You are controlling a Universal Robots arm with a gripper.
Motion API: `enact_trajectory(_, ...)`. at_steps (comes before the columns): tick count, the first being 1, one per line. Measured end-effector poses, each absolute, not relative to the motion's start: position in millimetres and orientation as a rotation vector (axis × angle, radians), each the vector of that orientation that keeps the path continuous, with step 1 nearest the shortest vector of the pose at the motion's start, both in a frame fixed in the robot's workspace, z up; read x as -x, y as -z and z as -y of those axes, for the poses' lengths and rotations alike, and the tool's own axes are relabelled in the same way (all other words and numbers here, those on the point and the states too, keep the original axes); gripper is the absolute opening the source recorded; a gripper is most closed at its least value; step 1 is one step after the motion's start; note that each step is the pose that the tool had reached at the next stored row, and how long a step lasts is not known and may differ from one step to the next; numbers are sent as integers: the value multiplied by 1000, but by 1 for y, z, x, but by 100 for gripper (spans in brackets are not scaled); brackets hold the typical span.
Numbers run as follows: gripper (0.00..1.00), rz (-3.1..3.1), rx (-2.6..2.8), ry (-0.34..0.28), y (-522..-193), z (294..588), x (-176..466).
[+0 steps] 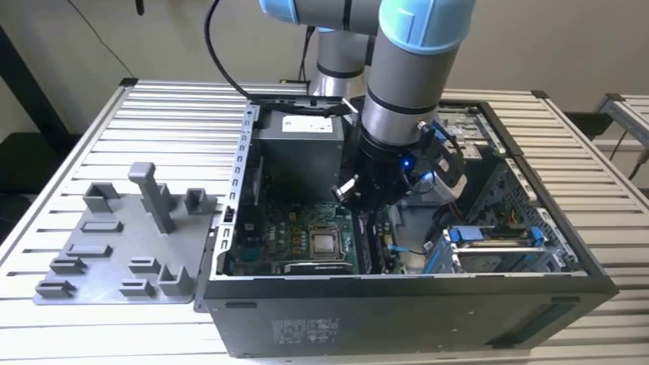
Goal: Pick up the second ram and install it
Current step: 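Press down the second ram until it locks into place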
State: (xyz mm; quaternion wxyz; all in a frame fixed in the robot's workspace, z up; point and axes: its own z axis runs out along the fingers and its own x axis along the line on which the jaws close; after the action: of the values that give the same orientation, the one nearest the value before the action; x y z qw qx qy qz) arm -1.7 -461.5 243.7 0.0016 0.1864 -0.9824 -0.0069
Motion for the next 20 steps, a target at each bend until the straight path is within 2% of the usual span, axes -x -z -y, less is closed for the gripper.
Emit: enact_trajectory(20, 11, 3011, -880, 21, -244, 461, 2)
